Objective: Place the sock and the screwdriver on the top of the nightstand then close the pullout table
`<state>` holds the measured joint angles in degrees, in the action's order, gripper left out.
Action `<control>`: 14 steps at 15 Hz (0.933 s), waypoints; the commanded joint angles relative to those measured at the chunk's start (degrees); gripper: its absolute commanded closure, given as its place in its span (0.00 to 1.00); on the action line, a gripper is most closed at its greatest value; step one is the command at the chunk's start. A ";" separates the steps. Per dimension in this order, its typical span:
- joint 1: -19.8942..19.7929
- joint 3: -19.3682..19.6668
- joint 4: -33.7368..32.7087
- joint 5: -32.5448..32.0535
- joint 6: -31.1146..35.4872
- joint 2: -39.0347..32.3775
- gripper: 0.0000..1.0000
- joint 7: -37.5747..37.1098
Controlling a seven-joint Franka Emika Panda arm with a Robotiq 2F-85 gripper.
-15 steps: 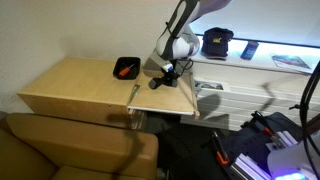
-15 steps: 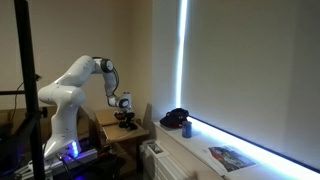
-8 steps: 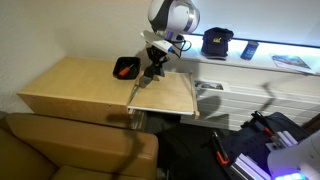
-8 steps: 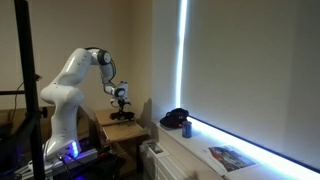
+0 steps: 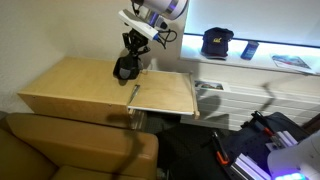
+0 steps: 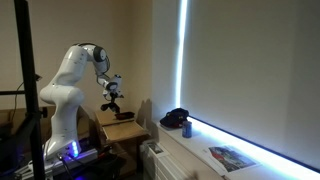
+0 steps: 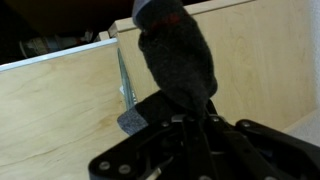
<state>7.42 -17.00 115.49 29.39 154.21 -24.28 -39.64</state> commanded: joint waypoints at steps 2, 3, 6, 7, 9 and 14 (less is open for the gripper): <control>1.77 1.49 -0.77 1.69 0.49 -0.87 0.99 1.85; 2.18 0.14 -2.61 2.69 1.84 -2.68 0.99 3.53; 5.61 -1.11 -9.31 1.66 4.35 -8.79 0.99 5.55; 7.19 -0.66 -11.50 0.48 5.41 -11.07 0.99 5.58; 9.11 -0.13 -16.57 -0.53 5.82 -16.45 0.99 5.98; 11.23 0.98 -28.03 -2.41 5.09 -29.19 0.99 7.34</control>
<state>17.69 -16.87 95.48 28.25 160.11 -46.38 -34.28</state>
